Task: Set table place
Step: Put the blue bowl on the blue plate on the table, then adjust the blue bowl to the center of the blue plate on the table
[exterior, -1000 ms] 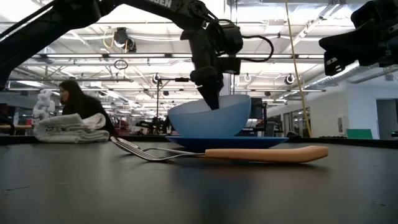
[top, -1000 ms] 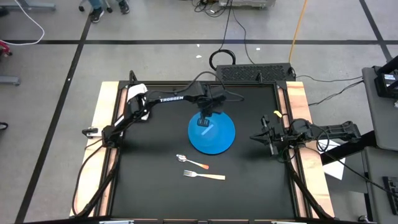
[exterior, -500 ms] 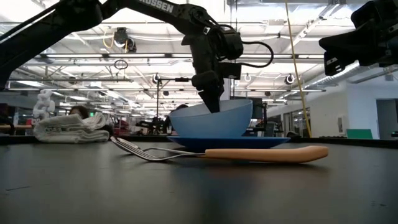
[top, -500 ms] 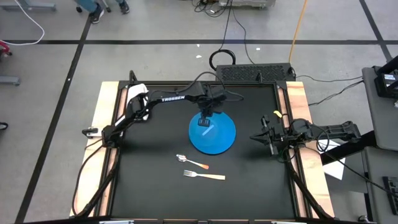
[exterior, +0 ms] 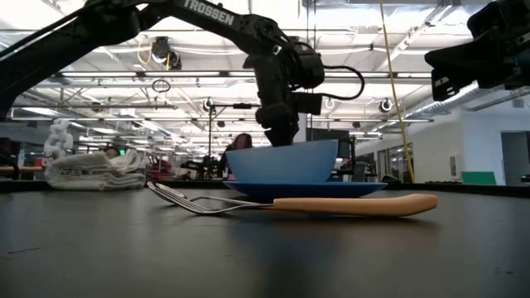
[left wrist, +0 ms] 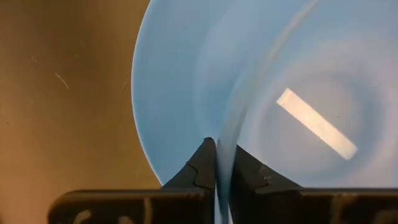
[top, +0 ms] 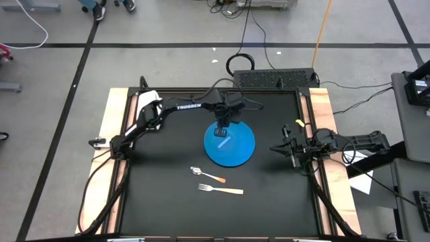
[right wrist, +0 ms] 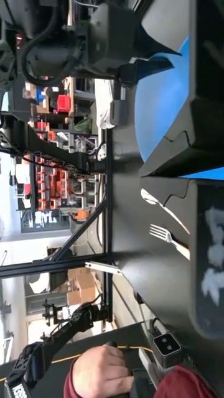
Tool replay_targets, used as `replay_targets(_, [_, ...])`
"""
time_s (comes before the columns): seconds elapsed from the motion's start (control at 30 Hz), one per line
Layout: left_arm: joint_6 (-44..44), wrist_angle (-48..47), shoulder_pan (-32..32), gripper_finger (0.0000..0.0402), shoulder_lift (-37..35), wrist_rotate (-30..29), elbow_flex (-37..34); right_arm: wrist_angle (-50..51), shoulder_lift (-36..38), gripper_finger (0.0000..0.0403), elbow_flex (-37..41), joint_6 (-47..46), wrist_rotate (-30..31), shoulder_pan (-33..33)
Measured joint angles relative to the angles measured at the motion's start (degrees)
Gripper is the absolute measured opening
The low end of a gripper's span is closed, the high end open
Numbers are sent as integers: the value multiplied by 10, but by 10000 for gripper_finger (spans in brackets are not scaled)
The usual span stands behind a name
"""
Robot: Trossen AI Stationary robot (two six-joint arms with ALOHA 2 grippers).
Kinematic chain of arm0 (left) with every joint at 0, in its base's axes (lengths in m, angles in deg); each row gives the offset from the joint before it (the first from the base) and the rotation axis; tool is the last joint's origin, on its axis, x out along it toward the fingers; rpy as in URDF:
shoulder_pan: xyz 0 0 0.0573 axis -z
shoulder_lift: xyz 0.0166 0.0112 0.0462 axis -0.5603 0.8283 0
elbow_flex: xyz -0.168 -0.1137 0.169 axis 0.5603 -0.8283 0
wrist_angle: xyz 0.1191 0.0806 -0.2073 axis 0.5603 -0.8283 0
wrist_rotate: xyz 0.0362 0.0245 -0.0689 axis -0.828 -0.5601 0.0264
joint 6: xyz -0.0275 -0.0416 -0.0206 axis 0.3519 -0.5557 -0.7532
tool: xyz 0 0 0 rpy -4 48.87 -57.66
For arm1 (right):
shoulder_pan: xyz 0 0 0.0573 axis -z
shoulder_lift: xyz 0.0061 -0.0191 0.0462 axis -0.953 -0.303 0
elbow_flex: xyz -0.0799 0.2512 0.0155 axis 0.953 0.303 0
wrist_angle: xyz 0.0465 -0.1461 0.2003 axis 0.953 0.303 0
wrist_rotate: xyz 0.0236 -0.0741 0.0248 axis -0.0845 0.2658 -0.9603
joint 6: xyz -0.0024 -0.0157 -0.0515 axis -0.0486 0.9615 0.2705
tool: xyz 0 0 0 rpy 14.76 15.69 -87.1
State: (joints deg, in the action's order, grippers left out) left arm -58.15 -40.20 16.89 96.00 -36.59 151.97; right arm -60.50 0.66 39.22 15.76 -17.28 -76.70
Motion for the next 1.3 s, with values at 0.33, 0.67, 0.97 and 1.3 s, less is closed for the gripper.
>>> replay_targets(0.33, [6,20,1,83,1,-5,-1,0,0,0,0,4,0,0])
replay_targets(0.67, [-7,12,8,85,1,-10,19,0,0,0,0,3,0,0])
replay_targets(0.97, [-21,-65,23,86,0,-32,89,0,0,0,0,3,0,0])
replay_targets(1.3, [-46,-136,62,23,-67,-52,117,1,0,0,0,2,0,0])
